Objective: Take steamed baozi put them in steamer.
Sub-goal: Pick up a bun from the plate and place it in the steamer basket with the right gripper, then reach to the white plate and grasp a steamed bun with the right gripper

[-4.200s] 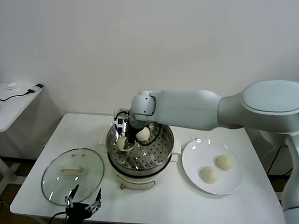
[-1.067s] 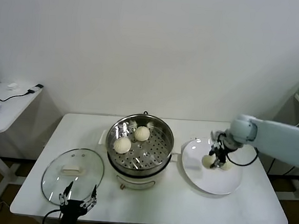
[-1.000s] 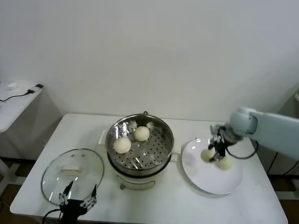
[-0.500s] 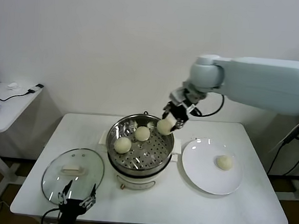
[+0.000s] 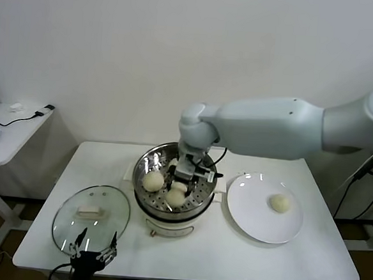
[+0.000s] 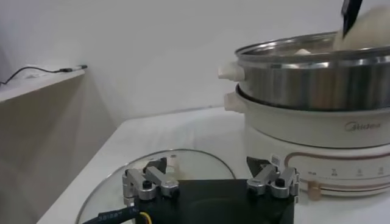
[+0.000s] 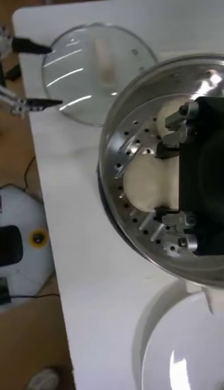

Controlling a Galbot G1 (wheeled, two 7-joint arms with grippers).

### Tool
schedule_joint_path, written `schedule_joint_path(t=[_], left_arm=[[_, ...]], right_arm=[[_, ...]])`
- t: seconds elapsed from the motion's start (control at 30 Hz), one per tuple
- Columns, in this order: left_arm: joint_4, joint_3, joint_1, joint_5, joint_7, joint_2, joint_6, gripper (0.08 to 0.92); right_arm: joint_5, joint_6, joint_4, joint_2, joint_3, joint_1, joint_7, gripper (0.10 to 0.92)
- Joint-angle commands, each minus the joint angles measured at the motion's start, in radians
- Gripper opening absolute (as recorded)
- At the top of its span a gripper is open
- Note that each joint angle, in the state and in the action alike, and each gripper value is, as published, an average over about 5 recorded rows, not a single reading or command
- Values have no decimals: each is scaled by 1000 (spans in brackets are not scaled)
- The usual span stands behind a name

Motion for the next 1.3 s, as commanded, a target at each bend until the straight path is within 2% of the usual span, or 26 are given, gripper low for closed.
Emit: schedule_joint_path(t=[0.03, 0.2, 0.33, 0.53, 0.7, 0.83, 0.97, 1.13, 1.3], left_arm=[[2, 0, 0, -1, 0, -1, 0, 823], [2, 3, -2, 0, -1, -3, 1, 823], [1, 3, -2, 0, -3, -2, 0, 823], [-5, 1, 3, -2, -3, 0, -1, 823], [-12, 5, 6, -1, -2, 1, -2, 823], [-11, 6, 5, -2, -2, 3, -5, 823], [-8, 4, -4, -6, -2, 8, -6, 823], [-9, 2, -14, -16, 0, 11, -1, 823], [-16, 1, -10, -17, 3, 9, 6, 823]], right_arm=[[-136, 75, -77, 67, 13, -136, 31, 551], [-155, 78, -112, 75, 18, -143, 48, 559], [-134, 81, -111, 72, 20, -127, 66, 632], [-25, 113, -92, 39, 26, -13, -1, 789], [151, 116, -106, -49, 19, 121, -86, 821], [359, 9, -121, -218, -81, 239, -150, 823], [433, -223, -123, -425, -208, 312, -144, 823], [428, -379, -147, -612, -270, 243, -142, 823], [286, -412, -237, -708, -129, -1, -131, 823]])
